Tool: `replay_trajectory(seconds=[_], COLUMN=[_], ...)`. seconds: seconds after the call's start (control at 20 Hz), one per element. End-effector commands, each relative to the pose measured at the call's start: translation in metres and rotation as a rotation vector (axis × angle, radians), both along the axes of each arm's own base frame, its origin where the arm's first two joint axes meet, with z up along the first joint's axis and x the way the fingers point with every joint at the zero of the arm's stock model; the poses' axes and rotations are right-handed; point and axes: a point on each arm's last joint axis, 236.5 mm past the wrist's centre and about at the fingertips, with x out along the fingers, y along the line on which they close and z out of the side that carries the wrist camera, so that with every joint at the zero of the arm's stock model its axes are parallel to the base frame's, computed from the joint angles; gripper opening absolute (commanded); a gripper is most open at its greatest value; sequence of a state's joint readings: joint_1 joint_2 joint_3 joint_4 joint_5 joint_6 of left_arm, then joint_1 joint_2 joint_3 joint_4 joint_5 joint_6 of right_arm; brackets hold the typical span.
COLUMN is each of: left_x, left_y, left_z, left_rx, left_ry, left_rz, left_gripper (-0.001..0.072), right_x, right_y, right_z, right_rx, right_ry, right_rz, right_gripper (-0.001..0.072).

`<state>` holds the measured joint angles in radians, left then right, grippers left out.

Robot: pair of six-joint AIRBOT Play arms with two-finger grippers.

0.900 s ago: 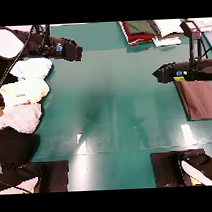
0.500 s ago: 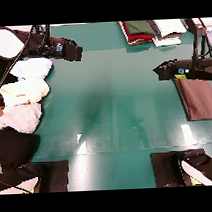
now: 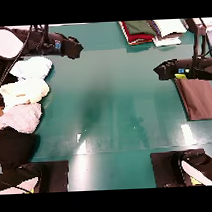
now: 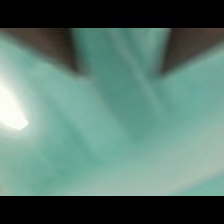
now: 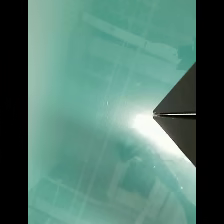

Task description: Fold the shirts.

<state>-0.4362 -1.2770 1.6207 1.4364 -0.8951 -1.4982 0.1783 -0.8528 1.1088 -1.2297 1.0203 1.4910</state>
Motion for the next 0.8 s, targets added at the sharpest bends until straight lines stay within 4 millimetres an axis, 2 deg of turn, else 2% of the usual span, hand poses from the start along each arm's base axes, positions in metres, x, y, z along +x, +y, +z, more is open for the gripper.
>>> replay_trajectory(seconds=[0.0, 0.15, 0.25, 0.35, 0.45, 0.55, 0.65, 0.75], left_x=[0.042, 0.08, 0.099, 0.112, 0.121, 0.125, 0.131, 0.14], left_y=[0.068, 0.15, 0.2, 0.241, 0.27, 0.29, 0.301, 0.303], left_z=[-0.003, -0.044, -0.086, -0.134, -0.184, -0.228, -0.258, -0.276], left_rx=[0.138, 0.211, 0.231, 0.214, 0.219, 0.231, 0.233, 0.225], left_ry=[-0.085, -0.012, 0.077, 0.18, 0.27, 0.341, 0.367, 0.358], left_rz=[0.176, 0.337, 0.432, 0.529, 0.583, 0.609, 0.621, 0.623], left_gripper=[0.0673, 0.0673, 0.0673, 0.0673, 0.0674, 0.0674, 0.0674, 0.0673], right_x=[0.0, 0.001, 0.004, 0.006, 0.007, 0.007, 0.007, 0.007], right_y=[0.0, 0.0, 0.0, 0.0, 0.0, 0.0, 0.0, 0.0], right_z=[0.001, 0.002, 0.005, 0.007, 0.008, 0.008, 0.008, 0.008], right_rx=[0.0, 0.002, 0.006, 0.01, 0.011, 0.011, 0.011, 0.011], right_ry=[-0.003, -0.01, -0.024, -0.037, -0.043, -0.043, -0.043, -0.043], right_rz=[0.0, -0.002, -0.007, -0.012, -0.014, -0.014, -0.014, -0.014], right_gripper=[0.0014, 0.0014, 0.0014, 0.0014, 0.0014, 0.0014, 0.0014, 0.0014])
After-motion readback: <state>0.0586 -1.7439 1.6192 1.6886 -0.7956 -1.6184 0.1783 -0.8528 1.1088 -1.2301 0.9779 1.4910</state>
